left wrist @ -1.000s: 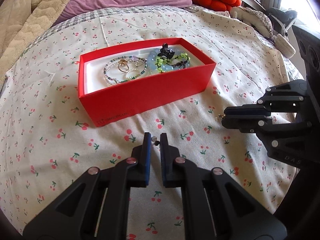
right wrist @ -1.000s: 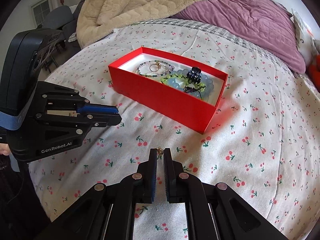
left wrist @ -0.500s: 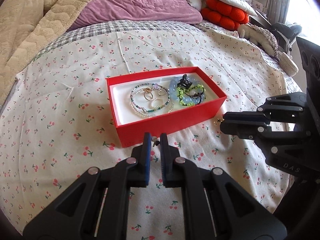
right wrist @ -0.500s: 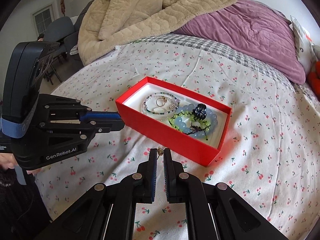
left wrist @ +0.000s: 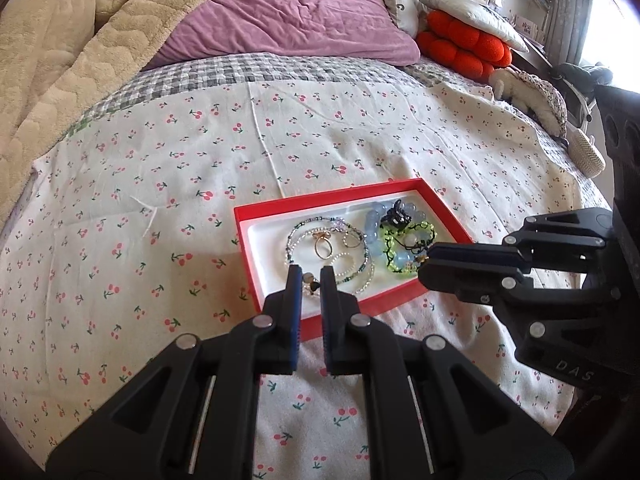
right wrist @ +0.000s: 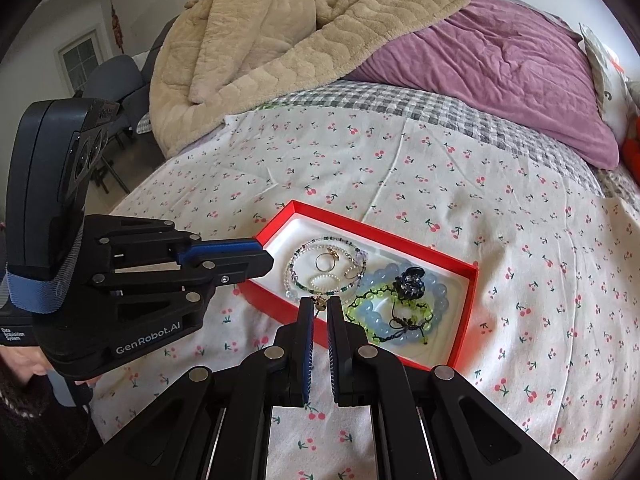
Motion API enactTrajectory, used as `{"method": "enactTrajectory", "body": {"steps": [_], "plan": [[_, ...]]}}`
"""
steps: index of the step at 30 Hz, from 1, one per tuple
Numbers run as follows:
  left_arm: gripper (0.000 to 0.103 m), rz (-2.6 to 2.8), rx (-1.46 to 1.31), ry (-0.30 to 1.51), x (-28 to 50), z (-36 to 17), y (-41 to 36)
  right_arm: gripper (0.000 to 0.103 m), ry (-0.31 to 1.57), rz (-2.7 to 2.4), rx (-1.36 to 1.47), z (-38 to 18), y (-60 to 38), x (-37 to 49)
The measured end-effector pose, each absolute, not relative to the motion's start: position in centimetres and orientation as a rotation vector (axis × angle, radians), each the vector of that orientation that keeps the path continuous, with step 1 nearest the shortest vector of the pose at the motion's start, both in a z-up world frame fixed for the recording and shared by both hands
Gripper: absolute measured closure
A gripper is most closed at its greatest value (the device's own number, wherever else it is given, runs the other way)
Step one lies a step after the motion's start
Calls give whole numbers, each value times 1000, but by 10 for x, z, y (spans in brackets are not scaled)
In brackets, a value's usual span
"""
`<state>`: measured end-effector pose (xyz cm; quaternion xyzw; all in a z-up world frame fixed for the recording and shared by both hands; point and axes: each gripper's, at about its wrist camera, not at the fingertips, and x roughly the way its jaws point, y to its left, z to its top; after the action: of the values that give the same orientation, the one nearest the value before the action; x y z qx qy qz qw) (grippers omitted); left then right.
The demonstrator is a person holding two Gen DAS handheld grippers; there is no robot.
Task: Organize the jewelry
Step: 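Lower earring into box with left tool while right tool releases its earring inside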
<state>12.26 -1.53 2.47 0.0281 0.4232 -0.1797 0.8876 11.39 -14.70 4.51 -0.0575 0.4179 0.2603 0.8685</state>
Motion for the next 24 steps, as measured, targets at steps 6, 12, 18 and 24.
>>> {"method": "enactTrajectory", "body": {"steps": [6, 12, 18, 24], "plan": [[93, -354, 64, 917, 136, 13, -16, 96, 899, 554, -81, 41, -144, 130], [93, -353, 61, 920, 139, 12, -14, 96, 922, 562, -52, 30, -141, 143], [93, -346, 60, 929, 144, 9, -10, 96, 935, 569, -57, 23, -137, 150], [93, -350, 58, 925, 146, 9, -9, 92, 937, 568, -44, 21, -136, 154]]}}
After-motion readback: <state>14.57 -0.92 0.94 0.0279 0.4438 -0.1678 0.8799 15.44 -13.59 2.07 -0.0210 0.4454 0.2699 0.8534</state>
